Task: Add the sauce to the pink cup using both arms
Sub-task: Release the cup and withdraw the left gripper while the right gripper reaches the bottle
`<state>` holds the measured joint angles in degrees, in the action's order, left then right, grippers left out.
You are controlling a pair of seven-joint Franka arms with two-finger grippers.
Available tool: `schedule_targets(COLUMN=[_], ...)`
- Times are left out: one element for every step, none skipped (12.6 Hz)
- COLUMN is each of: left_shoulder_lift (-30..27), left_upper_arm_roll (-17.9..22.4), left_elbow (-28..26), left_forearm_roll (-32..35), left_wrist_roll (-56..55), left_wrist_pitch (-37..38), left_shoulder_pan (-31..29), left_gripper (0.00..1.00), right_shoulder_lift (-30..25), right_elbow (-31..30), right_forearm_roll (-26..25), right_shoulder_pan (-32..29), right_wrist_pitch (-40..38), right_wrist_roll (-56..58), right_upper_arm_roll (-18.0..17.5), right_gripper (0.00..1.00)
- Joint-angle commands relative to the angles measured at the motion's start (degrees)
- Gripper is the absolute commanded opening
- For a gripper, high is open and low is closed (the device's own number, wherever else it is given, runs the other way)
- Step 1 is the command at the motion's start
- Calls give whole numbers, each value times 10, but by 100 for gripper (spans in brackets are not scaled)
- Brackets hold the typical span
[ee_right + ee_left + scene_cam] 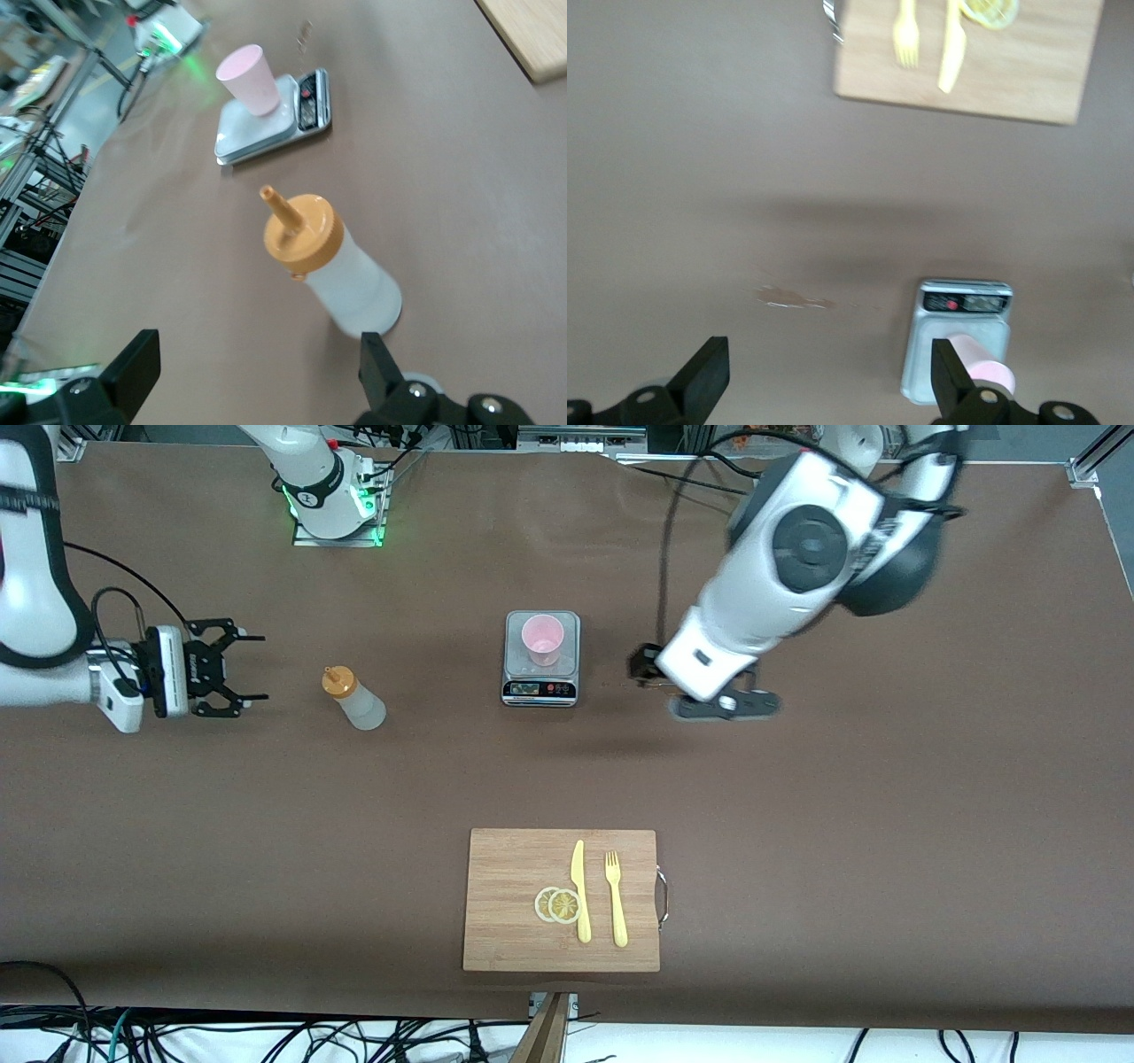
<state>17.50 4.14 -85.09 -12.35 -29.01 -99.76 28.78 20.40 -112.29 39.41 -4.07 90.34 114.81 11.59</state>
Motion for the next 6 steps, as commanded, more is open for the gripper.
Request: schedule_targets(left_shoulder_lift=[-27, -33, -35, -39, -43, -51], left_upper_arm_roll=[-14, -15, -17, -18, -26, -43], left_elbow=[-2, -2, -2, -2, -4, -9], left_forearm_roll=[13, 13, 14, 17, 22, 25], left_wrist_roll=[51, 80, 131, 169, 186, 201], left_wrist_pitch=[30, 39, 48, 57, 69, 77], left_shoulder_pan=[-94, -122, -148, -173, -199, -228], left_gripper=[100, 100, 100, 100, 100, 100], right_shoulder_lift=[59, 74, 89, 109, 125, 141], right_elbow=[7, 7, 7, 7, 6, 7], right_forearm_roll=[52, 70, 79, 93, 112, 131], right_shoulder_pan=[-10, -10, -10, -9, -9, -9], right_wrist_pitch=[-12, -18, -21, -26, -31, -32], right_wrist_roll=[149, 194, 233, 258, 274, 291], right_upper_arm_roll=[-3, -3, -3, -3, -3, -3], right_gripper=[100, 100, 100, 100, 100, 100])
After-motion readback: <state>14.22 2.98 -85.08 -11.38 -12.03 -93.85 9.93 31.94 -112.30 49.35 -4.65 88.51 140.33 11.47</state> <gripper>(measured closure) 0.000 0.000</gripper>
